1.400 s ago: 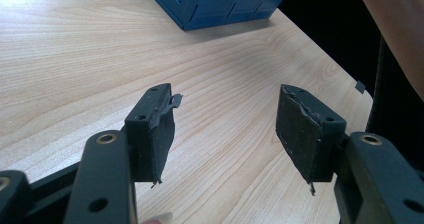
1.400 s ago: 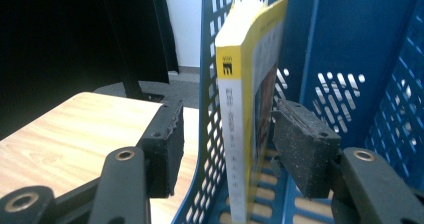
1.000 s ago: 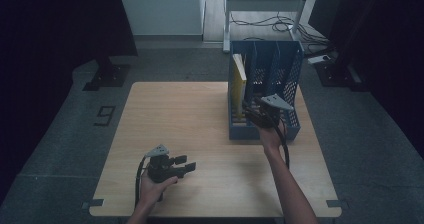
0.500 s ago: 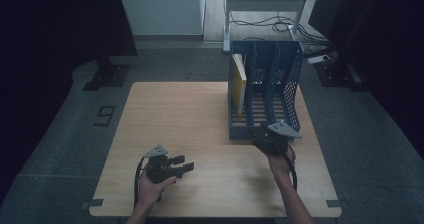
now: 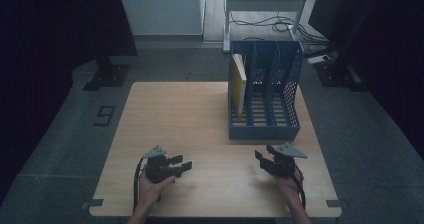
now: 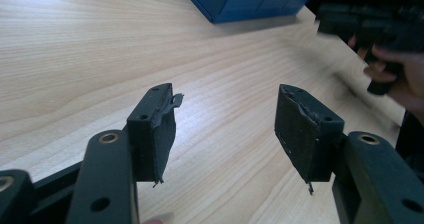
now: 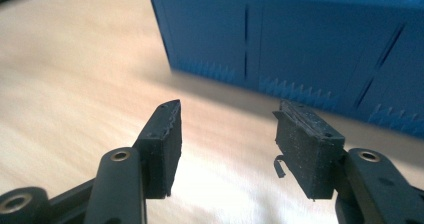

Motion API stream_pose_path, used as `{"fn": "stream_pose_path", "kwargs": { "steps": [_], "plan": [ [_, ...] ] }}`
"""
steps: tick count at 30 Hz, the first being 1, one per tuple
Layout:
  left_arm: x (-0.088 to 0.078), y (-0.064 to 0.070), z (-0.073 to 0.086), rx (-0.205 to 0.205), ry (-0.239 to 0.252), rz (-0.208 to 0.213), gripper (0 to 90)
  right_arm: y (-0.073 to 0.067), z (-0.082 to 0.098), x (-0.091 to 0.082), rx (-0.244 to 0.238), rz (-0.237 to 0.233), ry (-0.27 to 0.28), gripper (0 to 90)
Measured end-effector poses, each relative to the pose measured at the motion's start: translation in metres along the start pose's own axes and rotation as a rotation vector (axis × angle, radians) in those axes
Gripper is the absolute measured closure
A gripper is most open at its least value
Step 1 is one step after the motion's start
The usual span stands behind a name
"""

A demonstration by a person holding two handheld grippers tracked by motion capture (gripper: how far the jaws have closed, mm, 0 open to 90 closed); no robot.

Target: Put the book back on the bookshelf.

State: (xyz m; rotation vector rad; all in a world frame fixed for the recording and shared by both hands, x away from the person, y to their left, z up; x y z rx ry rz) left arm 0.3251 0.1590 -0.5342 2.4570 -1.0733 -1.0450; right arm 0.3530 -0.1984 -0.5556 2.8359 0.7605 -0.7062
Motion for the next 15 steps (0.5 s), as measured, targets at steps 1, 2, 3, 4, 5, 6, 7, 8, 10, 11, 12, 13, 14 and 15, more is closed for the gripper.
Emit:
{"fn": "stream_pose_path", "kwargs": {
  "steps": [1,2,3,4,5,6,7,8,10,11,12,13,14,15],
  "plan": [
    [-0.0004,-0.0008,-0.0001,-0.005,0.004,-0.003,41.4,0.0007,0.0039,0.0016,-0.008,-0.001,-0.015,43.1],
    [-0.0005,-0.0013,-0.0001,-0.006,0.004,-0.002,41.4,0.0015,0.0060,0.0025,-0.014,-0.003,-0.024,43.1],
    [-0.0006,-0.0021,-0.0001,-0.007,0.003,-0.006,41.4,0.0020,0.0071,0.0033,-0.014,-0.008,-0.030,43.1],
    [-0.0006,-0.0025,0.0000,-0.007,0.001,-0.006,41.3,0.0030,0.0083,0.0042,-0.015,-0.007,-0.038,43.1],
    [-0.0006,-0.0026,0.0002,-0.008,0.000,-0.006,41.2,0.0038,0.0088,0.0048,-0.015,-0.003,-0.039,43.0],
    [-0.0006,-0.0026,0.0004,-0.008,-0.003,-0.005,41.1,0.0041,0.0091,0.0051,-0.012,-0.003,-0.040,42.9],
    [-0.0006,-0.0027,0.0006,-0.008,-0.004,-0.005,41.0,0.0042,0.0094,0.0054,-0.010,-0.005,-0.040,42.9],
    [-0.0006,-0.0028,0.0007,-0.009,-0.005,-0.003,41.0,0.0040,0.0098,0.0054,-0.010,-0.004,-0.042,42.8],
    [-0.0003,-0.0031,0.0007,-0.010,-0.008,-0.001,40.9,0.0037,0.0110,0.0056,-0.011,-0.004,-0.044,42.4],
    [-0.0001,-0.0033,0.0007,-0.010,-0.010,-0.001,40.9,0.0036,0.0116,0.0058,-0.008,-0.005,-0.046,42.3],
    [0.0002,-0.0034,0.0008,-0.009,-0.012,-0.001,40.9,0.0038,0.0124,0.0060,-0.008,-0.004,-0.048,42.1],
    [0.0005,-0.0035,0.0008,-0.009,-0.013,0.000,40.8,0.0039,0.0130,0.0061,-0.007,-0.004,-0.049,41.9],
    [0.0006,-0.0036,0.0008,-0.009,-0.014,0.000,40.8,0.0040,0.0134,0.0062,-0.006,-0.005,-0.050,41.8],
    [0.0006,-0.0036,0.0008,-0.009,-0.014,0.000,40.8,0.0042,0.0135,0.0063,-0.005,-0.004,-0.050,41.8]
  ]
}}
Point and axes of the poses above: each handheld gripper's, and its own axes: x roughly forward along the jaws, z roughly out of its underside, y roughly to its right, the point moved 5 cm from there along x, roughly forward along the jaws, and after that the axes turned 7 degrees about -x, right-handed, at the moved point
